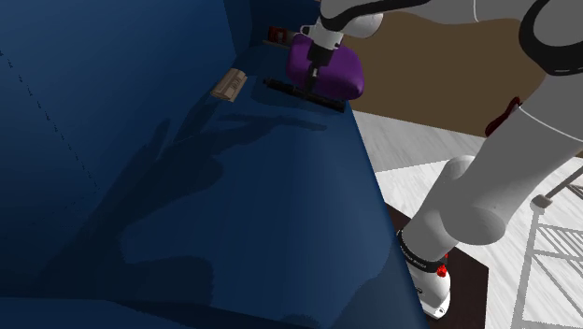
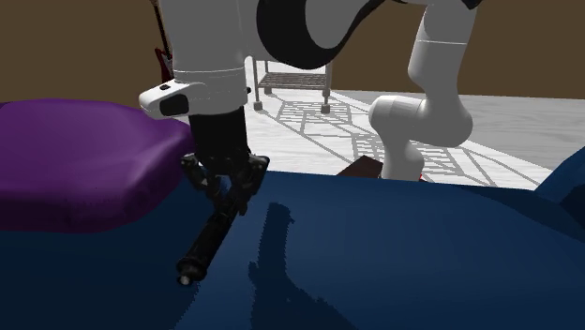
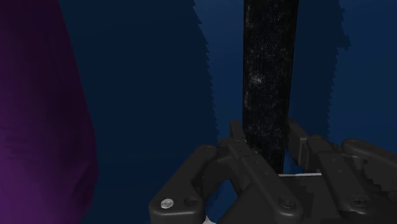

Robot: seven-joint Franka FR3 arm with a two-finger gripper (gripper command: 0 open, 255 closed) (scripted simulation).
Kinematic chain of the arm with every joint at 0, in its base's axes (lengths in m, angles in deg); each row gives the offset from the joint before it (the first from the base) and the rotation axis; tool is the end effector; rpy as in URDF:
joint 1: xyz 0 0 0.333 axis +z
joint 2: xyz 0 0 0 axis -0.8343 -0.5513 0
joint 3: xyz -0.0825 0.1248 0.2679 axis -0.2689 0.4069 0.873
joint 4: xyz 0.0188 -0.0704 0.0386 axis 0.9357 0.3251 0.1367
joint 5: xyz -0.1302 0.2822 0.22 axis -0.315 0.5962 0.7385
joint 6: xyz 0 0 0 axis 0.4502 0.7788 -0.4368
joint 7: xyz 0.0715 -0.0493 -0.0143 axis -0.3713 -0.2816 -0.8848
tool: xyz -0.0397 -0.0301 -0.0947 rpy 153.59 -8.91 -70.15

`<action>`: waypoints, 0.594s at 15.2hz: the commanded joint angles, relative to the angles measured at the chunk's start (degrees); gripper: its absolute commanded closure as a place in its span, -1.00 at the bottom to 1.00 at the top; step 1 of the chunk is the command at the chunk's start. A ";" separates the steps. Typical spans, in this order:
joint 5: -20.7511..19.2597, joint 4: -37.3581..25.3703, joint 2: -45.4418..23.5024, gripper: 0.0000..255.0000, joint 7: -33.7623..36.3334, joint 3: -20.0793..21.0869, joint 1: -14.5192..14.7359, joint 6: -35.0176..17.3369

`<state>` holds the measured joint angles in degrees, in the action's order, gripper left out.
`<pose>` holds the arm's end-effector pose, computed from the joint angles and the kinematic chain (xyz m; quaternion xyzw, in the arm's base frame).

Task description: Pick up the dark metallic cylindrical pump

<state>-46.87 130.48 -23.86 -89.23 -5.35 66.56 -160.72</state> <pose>0.5153 -0.1048 0.4826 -0.9497 -0.3062 -0.0562 0.0349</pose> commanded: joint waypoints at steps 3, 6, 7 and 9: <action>-0.41 -2.44 0.72 1.00 0.53 0.10 0.01 3.08; -0.59 -4.45 1.01 1.00 0.85 0.15 0.02 5.34; -0.64 -5.14 1.09 1.00 0.94 0.17 0.03 6.10; -0.70 -5.95 1.16 1.00 1.05 0.19 0.03 6.97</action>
<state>-47.56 124.96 -22.67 -88.19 -5.15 66.59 -154.16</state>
